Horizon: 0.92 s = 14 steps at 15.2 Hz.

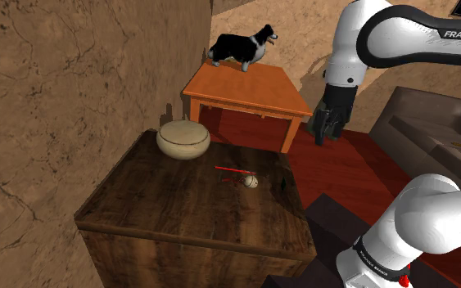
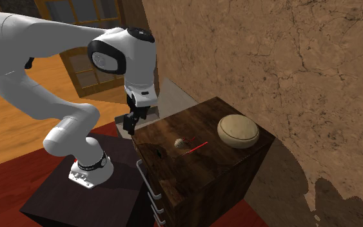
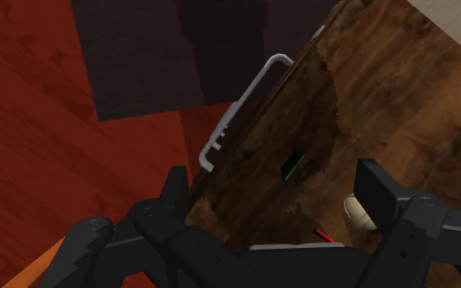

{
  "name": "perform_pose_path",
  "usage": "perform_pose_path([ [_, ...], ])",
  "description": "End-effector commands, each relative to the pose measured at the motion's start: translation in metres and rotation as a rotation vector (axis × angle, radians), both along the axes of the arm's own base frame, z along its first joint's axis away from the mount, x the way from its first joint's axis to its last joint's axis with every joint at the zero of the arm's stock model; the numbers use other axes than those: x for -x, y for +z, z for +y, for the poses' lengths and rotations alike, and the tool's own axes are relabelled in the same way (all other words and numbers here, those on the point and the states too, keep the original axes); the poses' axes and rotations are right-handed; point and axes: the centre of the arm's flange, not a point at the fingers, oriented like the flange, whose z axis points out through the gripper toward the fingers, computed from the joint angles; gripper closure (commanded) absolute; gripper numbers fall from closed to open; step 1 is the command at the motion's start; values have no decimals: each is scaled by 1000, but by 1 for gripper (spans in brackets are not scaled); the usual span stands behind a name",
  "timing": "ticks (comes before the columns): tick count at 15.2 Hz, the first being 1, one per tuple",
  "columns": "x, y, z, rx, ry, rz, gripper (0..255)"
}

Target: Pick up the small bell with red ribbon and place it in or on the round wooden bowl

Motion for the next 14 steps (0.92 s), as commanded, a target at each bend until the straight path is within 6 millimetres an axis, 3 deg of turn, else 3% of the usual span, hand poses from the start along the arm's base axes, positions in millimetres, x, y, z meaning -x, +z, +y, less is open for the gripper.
perform_pose_path([
  [1,0,0,0,0,0,0,0],
  [14,-76,-120,73,-66,-56,-68,0],
])
